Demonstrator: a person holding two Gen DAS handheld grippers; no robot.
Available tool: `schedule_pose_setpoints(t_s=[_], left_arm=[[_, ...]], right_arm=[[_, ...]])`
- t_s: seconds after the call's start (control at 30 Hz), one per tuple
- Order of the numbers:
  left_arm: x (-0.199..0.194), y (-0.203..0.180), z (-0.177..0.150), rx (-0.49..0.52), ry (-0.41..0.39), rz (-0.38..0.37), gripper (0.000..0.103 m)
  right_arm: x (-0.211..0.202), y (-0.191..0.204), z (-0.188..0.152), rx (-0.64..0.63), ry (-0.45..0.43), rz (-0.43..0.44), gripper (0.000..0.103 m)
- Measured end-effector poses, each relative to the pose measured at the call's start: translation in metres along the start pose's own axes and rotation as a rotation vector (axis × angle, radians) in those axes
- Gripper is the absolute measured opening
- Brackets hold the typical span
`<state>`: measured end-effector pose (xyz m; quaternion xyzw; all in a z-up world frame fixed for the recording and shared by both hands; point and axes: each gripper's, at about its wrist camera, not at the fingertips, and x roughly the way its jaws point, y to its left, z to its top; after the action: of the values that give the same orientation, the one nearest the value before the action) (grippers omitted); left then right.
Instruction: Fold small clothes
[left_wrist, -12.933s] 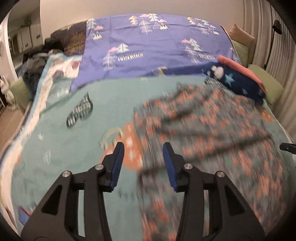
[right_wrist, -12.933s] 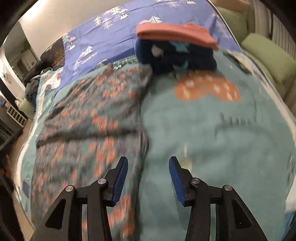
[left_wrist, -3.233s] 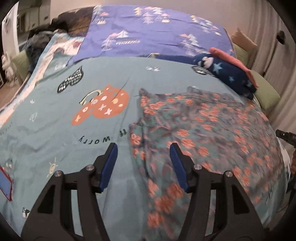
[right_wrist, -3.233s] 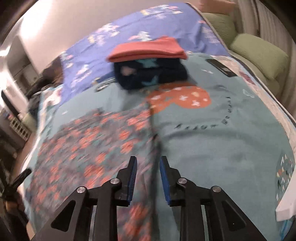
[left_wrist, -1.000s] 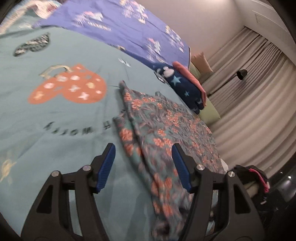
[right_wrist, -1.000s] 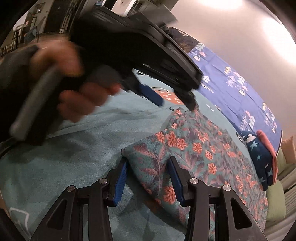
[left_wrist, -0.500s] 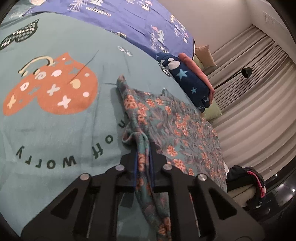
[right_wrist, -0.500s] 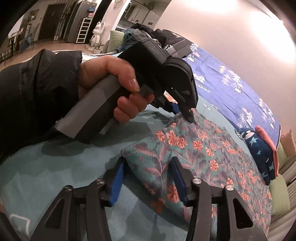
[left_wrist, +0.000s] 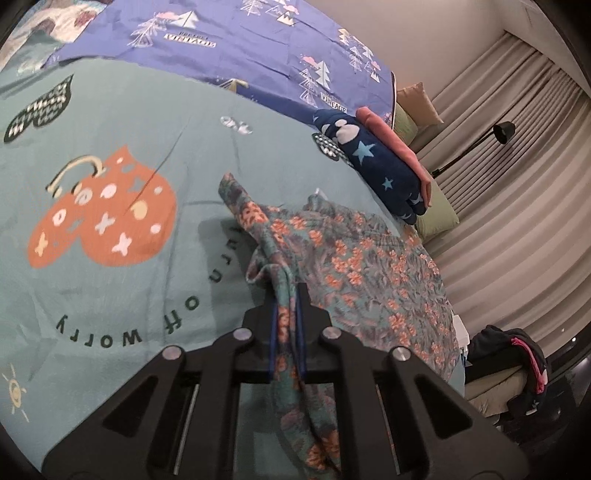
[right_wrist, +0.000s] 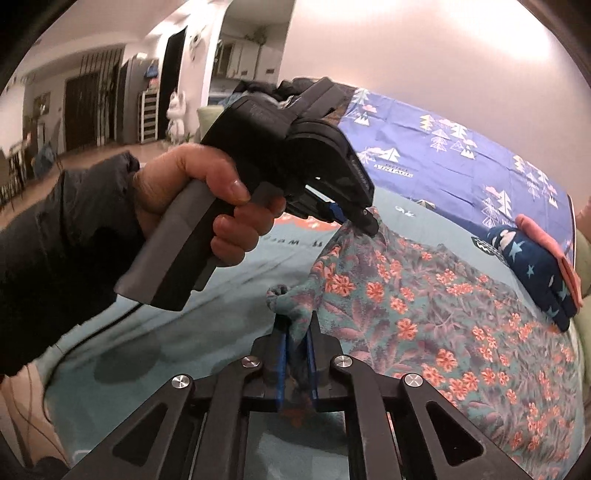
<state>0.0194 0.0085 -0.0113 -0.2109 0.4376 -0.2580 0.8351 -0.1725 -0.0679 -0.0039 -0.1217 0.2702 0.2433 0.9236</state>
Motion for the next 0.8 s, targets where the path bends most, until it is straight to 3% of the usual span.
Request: schedule_pose_setpoints(t_s=[0.43,0.8], left_arm=[[-0.001,-0.091,0.024,0.13,-0.011,0.028,0.009],[0.033,-0.181,0.031,0.223,-0.001,0.044,0.009]], right_arm=[[-0.057,-0.083,0.001,0.299,-0.13,0.097,0.006],[-0.104,-0.153,-0.025,0.437,-0.234,0.063,0.006]])
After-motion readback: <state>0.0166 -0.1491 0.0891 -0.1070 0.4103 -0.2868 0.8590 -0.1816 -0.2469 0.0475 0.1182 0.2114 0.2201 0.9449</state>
